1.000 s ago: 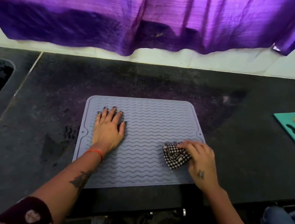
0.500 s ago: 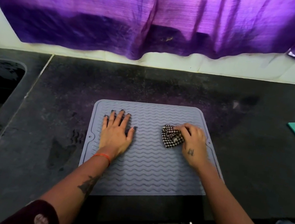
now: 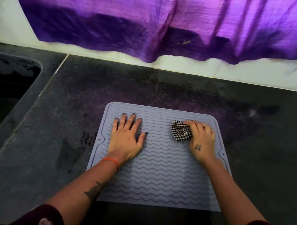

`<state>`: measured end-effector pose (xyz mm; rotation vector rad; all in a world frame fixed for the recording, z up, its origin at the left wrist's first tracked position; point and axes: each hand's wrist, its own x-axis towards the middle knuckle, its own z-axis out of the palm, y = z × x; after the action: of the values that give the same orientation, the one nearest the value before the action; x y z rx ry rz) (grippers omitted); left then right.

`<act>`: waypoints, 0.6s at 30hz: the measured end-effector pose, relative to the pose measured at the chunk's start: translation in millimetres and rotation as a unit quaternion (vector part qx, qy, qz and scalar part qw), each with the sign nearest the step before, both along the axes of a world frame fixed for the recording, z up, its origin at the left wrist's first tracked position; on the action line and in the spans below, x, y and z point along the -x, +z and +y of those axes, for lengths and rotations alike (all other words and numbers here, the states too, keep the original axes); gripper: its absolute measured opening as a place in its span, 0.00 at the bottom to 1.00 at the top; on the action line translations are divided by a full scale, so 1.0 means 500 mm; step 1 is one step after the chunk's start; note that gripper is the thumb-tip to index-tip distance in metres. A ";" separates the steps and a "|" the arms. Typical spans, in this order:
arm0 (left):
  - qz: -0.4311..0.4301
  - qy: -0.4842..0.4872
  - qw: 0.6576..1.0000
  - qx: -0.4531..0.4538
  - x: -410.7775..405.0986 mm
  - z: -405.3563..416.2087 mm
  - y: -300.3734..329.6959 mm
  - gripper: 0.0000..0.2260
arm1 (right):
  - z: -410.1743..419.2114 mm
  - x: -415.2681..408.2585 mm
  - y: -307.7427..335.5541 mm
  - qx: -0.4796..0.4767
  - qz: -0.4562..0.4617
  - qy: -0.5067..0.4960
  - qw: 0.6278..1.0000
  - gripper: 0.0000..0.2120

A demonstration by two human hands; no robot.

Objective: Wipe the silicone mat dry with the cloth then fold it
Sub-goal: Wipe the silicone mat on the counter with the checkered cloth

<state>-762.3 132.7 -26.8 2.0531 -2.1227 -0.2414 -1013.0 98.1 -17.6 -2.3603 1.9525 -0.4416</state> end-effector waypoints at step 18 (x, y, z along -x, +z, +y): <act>0.028 0.006 0.999 0.020 -0.002 0.000 -0.002 0.29 | -0.100 0.002 0.023 0.035 -0.020 -0.026 0.999 0.26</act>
<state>-761.4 132.9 -27.8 2.0122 -2.0661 -0.2492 -1013.9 48.2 -6.3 -2.3254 2.0169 -0.5646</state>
